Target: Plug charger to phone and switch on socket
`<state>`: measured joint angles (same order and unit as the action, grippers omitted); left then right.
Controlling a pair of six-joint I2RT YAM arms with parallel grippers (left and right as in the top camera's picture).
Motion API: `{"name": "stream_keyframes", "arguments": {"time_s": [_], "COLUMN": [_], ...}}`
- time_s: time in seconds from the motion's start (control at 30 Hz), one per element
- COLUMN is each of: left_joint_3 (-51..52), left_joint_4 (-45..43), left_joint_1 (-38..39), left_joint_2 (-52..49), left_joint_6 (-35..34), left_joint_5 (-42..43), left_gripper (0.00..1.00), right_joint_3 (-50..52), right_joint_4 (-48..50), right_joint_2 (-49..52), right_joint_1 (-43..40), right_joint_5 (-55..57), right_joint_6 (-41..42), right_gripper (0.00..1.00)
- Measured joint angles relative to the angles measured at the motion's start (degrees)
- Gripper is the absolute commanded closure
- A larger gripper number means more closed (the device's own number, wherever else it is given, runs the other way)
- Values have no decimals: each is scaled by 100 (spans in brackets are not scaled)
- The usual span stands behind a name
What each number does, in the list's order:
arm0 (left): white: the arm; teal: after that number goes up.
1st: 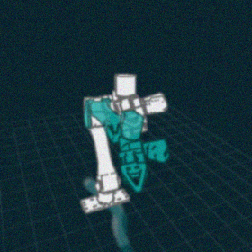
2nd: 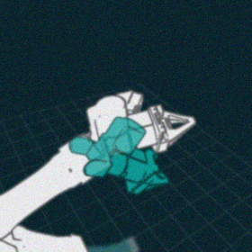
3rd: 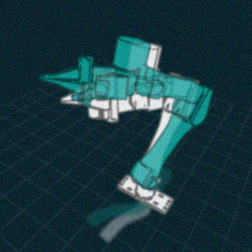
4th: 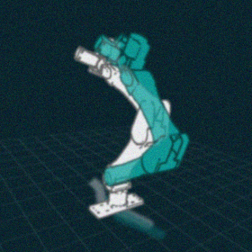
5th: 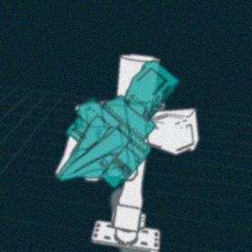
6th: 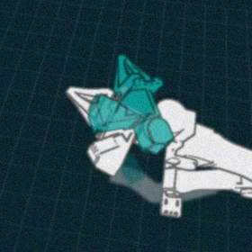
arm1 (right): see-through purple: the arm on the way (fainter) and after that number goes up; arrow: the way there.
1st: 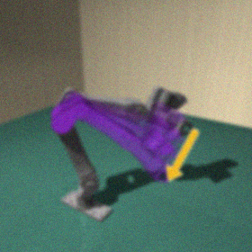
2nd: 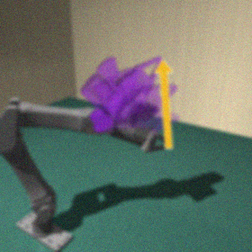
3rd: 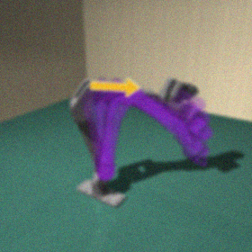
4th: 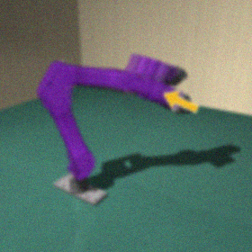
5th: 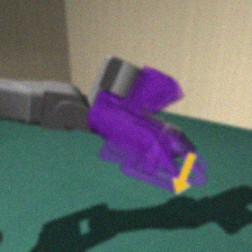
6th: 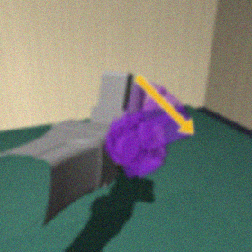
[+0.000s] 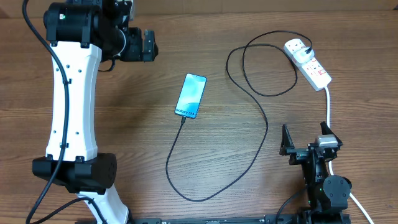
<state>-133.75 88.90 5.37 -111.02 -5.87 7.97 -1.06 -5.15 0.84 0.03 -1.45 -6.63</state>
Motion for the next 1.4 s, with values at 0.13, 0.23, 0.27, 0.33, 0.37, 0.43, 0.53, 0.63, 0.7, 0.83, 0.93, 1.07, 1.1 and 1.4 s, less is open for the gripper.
{"name": "stream_keyframes", "arguments": {"time_s": [0.13,0.23,0.27,0.33,0.37,0.43,0.53,0.63,0.7,0.83,0.93,1.07,1.1,1.4], "left_joint_3": [0,17,39,195,354,837,1950,3237,3978,4992,5497,6282,6483,8515], "left_joint_4": [22,-59,-111,-308,-457,-828,-1534,-2221,-2481,-2566,-2601,-3073,-3248,-4940], "left_joint_1": [2,2,2,22,31,61,66,66,66,66,66,66,66,66], "left_joint_2": [0,0,0,42,96,297,846,1609,2140,3047,3604,4356,4513,5960], "left_joint_6": [2,0,-2,-2,-2,-4,-9,-17,-20,-20,-17,-17,-17,-17], "left_joint_5": [-205,-319,-345,-382,-398,-407,-417,-435,-439,-483,-645,-817,-831,-710], "left_gripper": [0,0,0,0,0,0,0,0,0,0,0,0,0,0], "right_joint_3": [0,0,0,0,0,0,0,0,0,0,0,0,0,0], "right_joint_4": [0,2,2,0,2,2,2,0,2,4,2,-2,-4,2], "right_joint_2": [0,0,0,0,0,0,0,0,0,0,0,0,0,0], "right_joint_1": [0,0,0,-2,0,0,0,0,0,0,0,0,-2,0], "right_joint_5": [2,0,-2,0,0,2,2,2,2,0,2,2,2,4], "right_joint_6": [-2,-4,0,-4,-4,-2,0,-4,-4,-4,-2,-2,-4,-2], "right_gripper": [0,0,0,0,0,0,0,0,0,0,0,0,0,0]}}
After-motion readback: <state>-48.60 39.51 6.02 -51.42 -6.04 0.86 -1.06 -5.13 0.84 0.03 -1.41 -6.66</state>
